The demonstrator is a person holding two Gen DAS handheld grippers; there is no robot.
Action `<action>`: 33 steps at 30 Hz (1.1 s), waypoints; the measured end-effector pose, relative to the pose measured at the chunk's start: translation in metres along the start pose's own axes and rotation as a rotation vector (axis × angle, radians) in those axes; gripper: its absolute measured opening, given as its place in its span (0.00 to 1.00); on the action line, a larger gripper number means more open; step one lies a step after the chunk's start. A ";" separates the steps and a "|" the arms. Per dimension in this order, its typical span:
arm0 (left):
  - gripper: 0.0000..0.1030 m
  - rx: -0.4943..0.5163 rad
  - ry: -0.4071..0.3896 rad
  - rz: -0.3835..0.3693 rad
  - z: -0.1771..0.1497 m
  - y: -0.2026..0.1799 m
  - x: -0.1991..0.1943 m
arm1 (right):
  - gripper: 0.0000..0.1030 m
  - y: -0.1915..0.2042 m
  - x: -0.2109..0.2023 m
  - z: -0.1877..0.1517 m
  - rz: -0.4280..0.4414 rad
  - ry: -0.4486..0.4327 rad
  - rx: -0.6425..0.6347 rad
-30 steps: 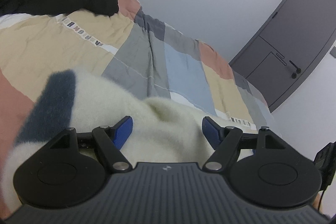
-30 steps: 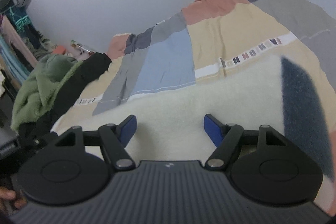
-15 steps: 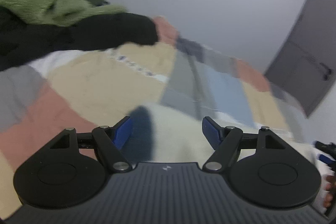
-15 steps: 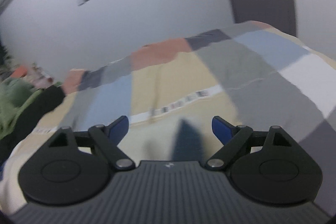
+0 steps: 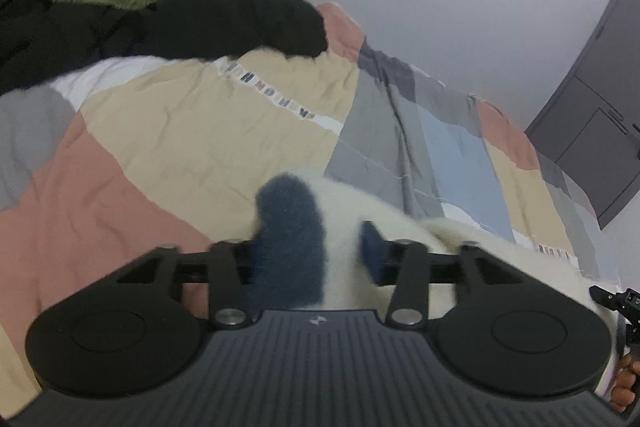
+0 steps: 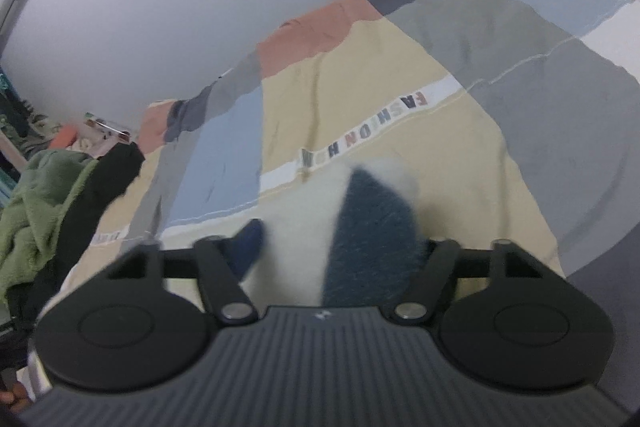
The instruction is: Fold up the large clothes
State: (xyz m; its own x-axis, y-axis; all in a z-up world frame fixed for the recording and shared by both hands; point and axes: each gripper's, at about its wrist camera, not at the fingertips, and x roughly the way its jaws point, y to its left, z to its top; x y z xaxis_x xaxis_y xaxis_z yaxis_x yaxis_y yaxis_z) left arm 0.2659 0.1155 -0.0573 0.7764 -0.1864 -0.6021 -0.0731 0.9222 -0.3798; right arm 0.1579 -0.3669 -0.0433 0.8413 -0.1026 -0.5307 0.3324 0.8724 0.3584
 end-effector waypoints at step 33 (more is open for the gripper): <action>0.77 -0.048 -0.103 -0.090 -0.007 -0.011 -0.079 | 0.83 0.022 -0.064 -0.012 0.018 -0.199 0.072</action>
State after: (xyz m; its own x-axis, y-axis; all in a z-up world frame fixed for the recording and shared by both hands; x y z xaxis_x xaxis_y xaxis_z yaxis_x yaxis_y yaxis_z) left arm 0.2008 0.1180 -0.0107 0.8411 -0.2298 -0.4896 -0.0280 0.8855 -0.4637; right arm 0.1062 -0.3359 -0.0105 0.9127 -0.1862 -0.3638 0.3403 0.8393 0.4240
